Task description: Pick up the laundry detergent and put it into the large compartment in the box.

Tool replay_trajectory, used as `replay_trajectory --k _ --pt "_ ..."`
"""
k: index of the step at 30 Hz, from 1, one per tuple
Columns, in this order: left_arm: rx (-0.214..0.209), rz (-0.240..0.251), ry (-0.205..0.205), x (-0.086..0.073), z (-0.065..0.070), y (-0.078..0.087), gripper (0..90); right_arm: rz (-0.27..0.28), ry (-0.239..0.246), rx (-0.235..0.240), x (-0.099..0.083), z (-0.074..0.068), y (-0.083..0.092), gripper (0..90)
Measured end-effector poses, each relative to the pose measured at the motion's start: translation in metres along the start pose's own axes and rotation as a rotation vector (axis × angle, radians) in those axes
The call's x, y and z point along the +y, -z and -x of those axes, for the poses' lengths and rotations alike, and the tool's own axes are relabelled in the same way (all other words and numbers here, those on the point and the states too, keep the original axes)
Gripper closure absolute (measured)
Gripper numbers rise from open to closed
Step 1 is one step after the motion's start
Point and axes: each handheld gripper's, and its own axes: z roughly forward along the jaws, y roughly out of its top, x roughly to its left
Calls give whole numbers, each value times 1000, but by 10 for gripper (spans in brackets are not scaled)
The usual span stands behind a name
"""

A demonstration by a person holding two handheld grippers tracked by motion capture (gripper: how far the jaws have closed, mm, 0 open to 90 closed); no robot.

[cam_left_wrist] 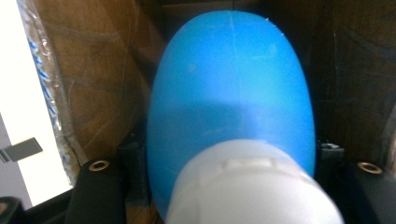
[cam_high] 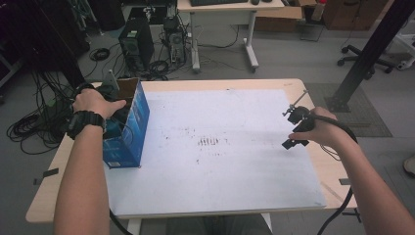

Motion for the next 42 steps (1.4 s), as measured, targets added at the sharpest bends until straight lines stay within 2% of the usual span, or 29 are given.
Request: replay_trajectory --k 10,42 --pt "5 -2 5 0 1 0 305 3 3 0 -1 0 0 226" --pt "15 20 2 1 8 34 244 10 -4 4 -2 0 2 226"
